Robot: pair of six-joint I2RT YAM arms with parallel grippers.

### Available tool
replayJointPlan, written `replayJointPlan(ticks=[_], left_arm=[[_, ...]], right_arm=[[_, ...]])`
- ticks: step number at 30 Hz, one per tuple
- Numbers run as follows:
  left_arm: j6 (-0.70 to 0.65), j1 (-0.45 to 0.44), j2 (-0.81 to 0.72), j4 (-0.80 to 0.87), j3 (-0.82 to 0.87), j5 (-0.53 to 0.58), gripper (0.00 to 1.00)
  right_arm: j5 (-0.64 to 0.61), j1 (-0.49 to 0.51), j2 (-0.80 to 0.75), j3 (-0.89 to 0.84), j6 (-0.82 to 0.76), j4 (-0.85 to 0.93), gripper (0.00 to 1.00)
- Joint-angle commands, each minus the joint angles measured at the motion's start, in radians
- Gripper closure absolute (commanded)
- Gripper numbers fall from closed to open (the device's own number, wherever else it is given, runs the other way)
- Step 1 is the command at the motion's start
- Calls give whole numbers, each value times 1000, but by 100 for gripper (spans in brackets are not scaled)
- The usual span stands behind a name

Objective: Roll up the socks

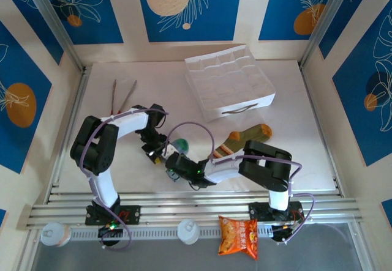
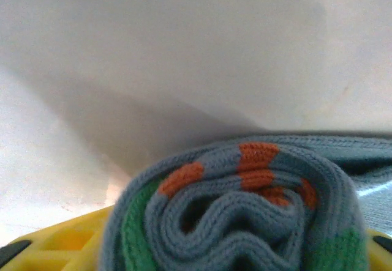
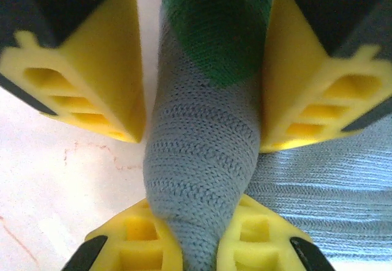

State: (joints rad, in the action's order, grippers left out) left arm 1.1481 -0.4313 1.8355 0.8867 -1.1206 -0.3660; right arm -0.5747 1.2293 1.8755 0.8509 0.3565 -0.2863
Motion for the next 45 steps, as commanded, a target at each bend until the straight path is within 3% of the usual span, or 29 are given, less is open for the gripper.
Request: replayJointPlan(ticks=[1,11,16,19,21,24,29,45], left_arm=[[5,36,-5,-10,-3,18,38],[-37,81,-111,-37,-33,57,15],[-78,95,-207,-121,43,46,13],[-107,97,-267,-146,90,45,16],[-138,98,-318,-206,137,25,23],[-177,98,-354,-172,173,39,35],[-192,98,-379,-206,238,30,44],[-200,38,-209,-362,281,19,43]], right_arm=[[156,-14,120,-120,97,302,100],[260,-53,163,-171,186,281,100],[324,-86,197,-195,242,249,100],[360,-105,210,-217,272,217,100],[382,-119,219,-231,290,196,100],[417,-139,239,-244,310,178,100],[482,-176,264,-273,343,112,100],[614,-280,341,-246,372,104,100]])
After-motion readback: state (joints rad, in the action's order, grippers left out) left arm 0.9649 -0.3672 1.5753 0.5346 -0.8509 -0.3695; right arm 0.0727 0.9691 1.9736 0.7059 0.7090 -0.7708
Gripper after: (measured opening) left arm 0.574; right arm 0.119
